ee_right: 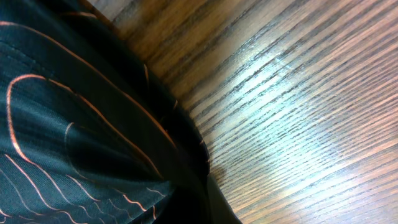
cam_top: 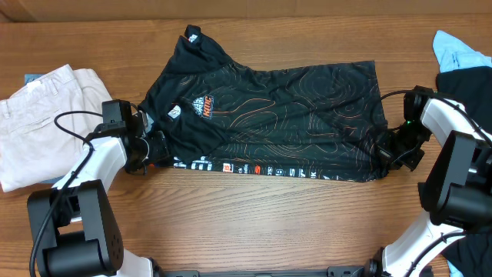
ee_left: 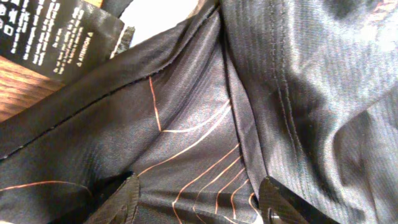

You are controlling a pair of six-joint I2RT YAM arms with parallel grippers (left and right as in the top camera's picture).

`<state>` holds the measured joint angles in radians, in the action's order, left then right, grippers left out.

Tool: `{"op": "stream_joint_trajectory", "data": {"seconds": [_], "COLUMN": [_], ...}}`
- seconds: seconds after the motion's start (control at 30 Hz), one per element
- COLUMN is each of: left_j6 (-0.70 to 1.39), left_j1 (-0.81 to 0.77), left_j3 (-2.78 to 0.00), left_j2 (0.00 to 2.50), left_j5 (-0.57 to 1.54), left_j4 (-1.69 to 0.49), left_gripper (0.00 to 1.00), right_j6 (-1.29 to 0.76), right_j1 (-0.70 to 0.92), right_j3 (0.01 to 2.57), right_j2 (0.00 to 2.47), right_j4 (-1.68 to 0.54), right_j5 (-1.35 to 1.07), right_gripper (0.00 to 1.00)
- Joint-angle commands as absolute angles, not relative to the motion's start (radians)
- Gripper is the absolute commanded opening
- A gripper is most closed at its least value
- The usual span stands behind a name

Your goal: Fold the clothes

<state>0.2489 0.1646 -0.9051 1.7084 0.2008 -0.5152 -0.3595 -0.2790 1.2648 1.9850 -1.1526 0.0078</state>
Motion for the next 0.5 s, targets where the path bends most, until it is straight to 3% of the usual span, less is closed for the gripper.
{"op": "stream_joint_trajectory", "data": {"seconds": [0.0, 0.47], "left_j6": [0.272, 0.428], "left_j1": [0.169, 0.170], "left_j3": [-0.861, -0.809], "left_j2": [1.734, 1.729], "left_j5": [0.115, -0.016], "left_j4": [-0.574, -0.947], "left_gripper": [0.55, 0.52], "right_j6": [-0.371, -0.368], "right_j1": [-0.300, -0.305], "right_j3": [1.245, 1.245], "right_j2": [2.011, 2.003], "right_j4": [-1.147, -1.284], "right_j5": [0.112, 0.122], "right_gripper": [0.04, 0.04]}}
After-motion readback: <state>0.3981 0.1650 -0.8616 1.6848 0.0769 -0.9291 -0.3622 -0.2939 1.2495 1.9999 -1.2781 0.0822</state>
